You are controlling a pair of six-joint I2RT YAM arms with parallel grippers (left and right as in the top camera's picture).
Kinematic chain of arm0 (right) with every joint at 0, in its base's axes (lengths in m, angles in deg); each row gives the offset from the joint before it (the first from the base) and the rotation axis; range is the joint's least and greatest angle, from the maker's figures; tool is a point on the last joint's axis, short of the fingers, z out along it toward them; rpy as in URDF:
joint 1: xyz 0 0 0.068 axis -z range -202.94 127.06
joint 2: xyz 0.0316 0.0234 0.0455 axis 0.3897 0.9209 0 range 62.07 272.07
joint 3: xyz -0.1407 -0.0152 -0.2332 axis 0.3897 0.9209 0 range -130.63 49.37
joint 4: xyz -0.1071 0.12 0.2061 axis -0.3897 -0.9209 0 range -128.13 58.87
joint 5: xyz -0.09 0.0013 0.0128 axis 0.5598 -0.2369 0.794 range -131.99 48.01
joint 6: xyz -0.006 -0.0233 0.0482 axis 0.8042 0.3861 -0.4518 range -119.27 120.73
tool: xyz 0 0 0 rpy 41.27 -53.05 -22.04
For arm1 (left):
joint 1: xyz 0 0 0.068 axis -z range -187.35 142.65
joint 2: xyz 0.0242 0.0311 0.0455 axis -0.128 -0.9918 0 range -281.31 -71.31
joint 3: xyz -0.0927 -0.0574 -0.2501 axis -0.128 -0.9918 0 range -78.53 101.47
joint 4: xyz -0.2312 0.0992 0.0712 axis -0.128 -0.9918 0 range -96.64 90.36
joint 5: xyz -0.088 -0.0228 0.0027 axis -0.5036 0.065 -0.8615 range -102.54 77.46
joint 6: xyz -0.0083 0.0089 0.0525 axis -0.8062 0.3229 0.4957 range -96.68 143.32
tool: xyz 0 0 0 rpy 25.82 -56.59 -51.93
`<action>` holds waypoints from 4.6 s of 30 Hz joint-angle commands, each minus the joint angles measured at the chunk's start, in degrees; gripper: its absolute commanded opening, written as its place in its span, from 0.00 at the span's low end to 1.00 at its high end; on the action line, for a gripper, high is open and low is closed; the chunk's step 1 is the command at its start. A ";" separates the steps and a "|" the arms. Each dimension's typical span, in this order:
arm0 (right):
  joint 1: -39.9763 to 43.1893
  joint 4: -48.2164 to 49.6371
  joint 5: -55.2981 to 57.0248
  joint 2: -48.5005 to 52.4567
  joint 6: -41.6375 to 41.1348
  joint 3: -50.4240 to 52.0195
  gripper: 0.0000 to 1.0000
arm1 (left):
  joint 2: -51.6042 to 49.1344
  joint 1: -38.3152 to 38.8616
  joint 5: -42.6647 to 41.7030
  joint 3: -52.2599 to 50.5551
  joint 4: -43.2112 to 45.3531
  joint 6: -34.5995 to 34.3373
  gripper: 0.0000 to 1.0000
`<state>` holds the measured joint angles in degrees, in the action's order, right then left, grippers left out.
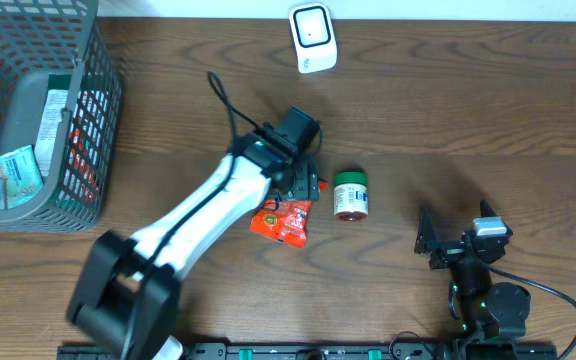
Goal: Scan the item barcode
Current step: 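Carry the red bag under the scanner, barcode side up, then drop the red bag beside the jar and withdraw the left gripper, then reach the left gripper into the basket and grasp a red packet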
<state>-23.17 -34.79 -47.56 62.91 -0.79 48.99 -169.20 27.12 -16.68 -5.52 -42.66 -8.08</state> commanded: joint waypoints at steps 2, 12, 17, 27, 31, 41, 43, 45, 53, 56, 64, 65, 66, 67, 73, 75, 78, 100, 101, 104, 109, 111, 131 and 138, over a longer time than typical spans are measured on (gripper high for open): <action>0.57 -0.22 0.09 -0.17 -0.13 0.07 0.99 | 4.33 -0.20 0.68 2.32 0.02 0.92 0.40; 0.57 -0.22 0.11 -0.17 -0.13 0.07 0.99 | -0.92 3.21 0.66 -1.73 1.20 0.83 0.10; 0.57 -0.22 0.11 -0.17 -0.13 0.07 0.99 | -7.19 5.51 -1.42 -1.77 1.16 0.90 0.11; 0.57 -0.22 0.11 -0.17 -0.13 0.07 0.99 | -9.84 5.84 -1.79 -0.28 -1.31 3.91 0.12; 0.57 -0.22 0.11 -0.17 -0.13 0.07 0.99 | -4.87 3.91 0.09 2.16 -1.44 4.17 0.17; 0.57 -0.22 0.11 -0.17 -0.13 0.07 0.99 | 1.20 -4.11 7.23 0.02 -2.27 4.15 0.17; 0.57 -0.22 0.09 -0.17 -0.13 0.07 0.99 | -0.28 -4.55 7.32 -1.18 -2.27 4.15 0.17; 0.57 -0.22 0.11 -0.17 -0.13 0.07 0.99 | -1.99 -4.57 7.91 -2.01 -2.08 4.13 0.17; 0.57 -0.22 0.09 -0.17 -0.13 0.07 0.99 | -9.68 -4.57 7.82 -2.80 -0.76 4.13 0.24; 0.57 -0.22 0.11 -0.17 -0.13 0.07 0.99 | -11.50 -4.57 4.59 -2.80 -1.44 4.31 0.24; 0.57 -0.22 0.11 -0.17 -0.13 0.07 0.99 | -11.78 -4.79 -3.74 -2.75 -1.90 7.32 0.24; 0.57 -0.22 0.11 -0.17 -0.13 0.07 0.99 | -11.78 -4.76 -5.40 -2.75 -1.79 7.63 0.24; 0.57 -0.22 0.11 -0.17 -0.13 0.07 0.99 | -11.78 -4.72 -5.77 -2.75 -1.60 7.58 0.24; 0.57 -0.22 0.11 -0.17 -0.13 0.07 0.99 | -11.78 -4.72 -5.73 -2.75 -1.07 7.61 0.25; 0.57 -0.22 0.11 -0.17 -0.13 0.07 0.99 | -11.78 -4.57 -5.73 -2.78 1.88 7.58 0.27; 0.57 -0.22 0.11 -0.17 -0.13 0.07 0.99 | -11.78 -4.57 -5.73 -2.78 1.88 7.61 0.27; 0.57 -0.22 0.09 -0.17 -0.13 0.07 0.99 | -11.78 -4.50 -5.75 -2.78 2.43 9.22 0.27; 0.57 -0.22 0.09 -0.17 -0.13 0.07 0.99 | -11.39 -3.39 -5.25 -1.03 1.55 10.21 0.32; 0.57 -0.22 0.09 -0.17 -0.13 0.07 0.99 | -11.19 -3.76 -4.90 -0.22 0.63 10.21 0.33; 0.57 -0.22 0.11 -0.17 -0.13 0.07 0.99 | -9.14 -5.79 1.88 5.42 -6.19 11.30 0.60; 0.57 -0.22 0.11 -0.17 -0.13 0.07 0.99 | -5.64 -9.38 4.48 18.80 -18.36 13.84 0.69; 0.57 -0.22 0.09 -0.17 -0.13 0.07 0.99 | -4.22 -11.30 6.23 25.24 -22.32 13.84 0.73; 0.57 -0.22 0.11 -0.17 -0.13 0.07 0.99 | -0.94 -53.33 14.88 42.36 -19.69 17.33 0.86; 0.57 -0.22 0.11 -0.17 -0.13 0.07 0.99 | -3.15 -60.08 11.10 39.21 -18.97 16.15 0.91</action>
<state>-23.17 -34.79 -47.56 62.91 -0.77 48.99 -170.05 -30.86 -3.19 34.98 -62.14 8.32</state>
